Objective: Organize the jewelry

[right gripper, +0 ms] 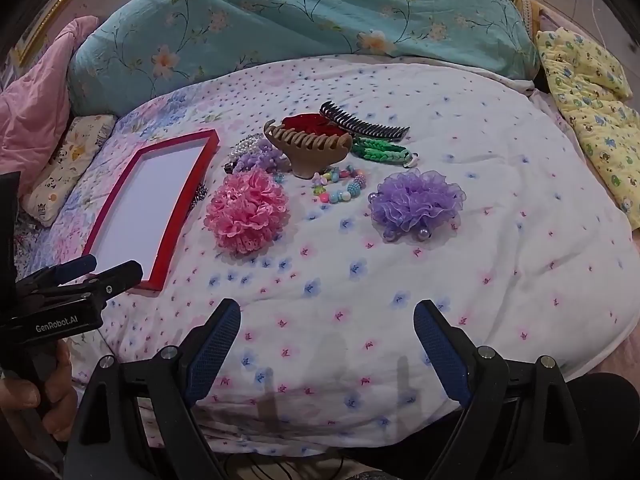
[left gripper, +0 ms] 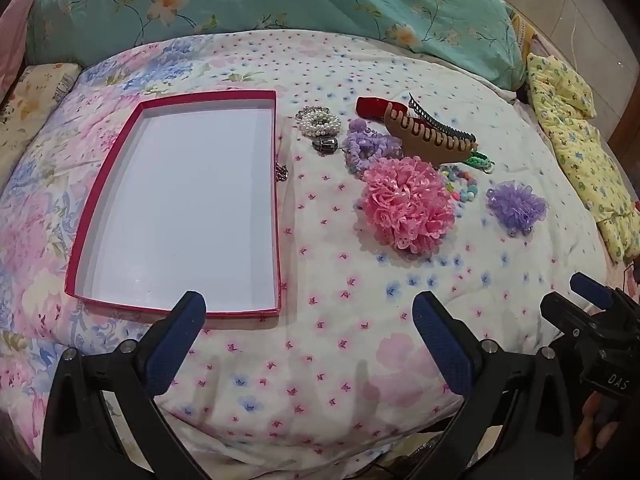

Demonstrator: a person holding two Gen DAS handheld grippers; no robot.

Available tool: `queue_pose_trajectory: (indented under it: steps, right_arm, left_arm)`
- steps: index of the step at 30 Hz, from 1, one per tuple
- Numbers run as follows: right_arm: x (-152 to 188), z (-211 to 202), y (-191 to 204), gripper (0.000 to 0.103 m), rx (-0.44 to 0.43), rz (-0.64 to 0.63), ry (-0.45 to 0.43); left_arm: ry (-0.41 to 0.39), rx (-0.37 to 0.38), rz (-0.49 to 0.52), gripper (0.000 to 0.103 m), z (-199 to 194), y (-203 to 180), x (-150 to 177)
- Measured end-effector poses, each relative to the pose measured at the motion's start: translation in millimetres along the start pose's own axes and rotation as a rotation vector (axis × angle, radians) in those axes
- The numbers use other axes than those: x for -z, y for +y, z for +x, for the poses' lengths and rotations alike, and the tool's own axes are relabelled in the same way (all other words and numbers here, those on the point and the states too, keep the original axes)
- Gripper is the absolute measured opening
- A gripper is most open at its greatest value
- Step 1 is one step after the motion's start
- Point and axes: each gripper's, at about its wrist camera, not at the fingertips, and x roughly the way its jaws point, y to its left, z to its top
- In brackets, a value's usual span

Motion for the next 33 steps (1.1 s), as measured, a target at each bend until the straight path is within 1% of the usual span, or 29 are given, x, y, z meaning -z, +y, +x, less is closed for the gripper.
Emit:
queue_pose_trajectory:
  steps: [25, 30, 33]
  right_arm:
    - [-1.8, -2.3, -5.4, 0.090, -0.029, 0.024, -0.007]
    - [-1.6, -1.9, -8.2, 0.090, -0.003, 0.012, 0.001]
    - [-2.0, -2.0, -10.9, 0.090, -0.008, 0.022, 0.000]
  left_arm:
    - [0.000, -0.013, 0.009, 0.103, -1.9, -0.2, -0.9]
    - [0.000, -0.011, 0.010, 0.103, -1.7, -0.6, -0.5]
    - [0.002, -0.013, 0.014, 0.103, -0.6, -1.2, -0.7]
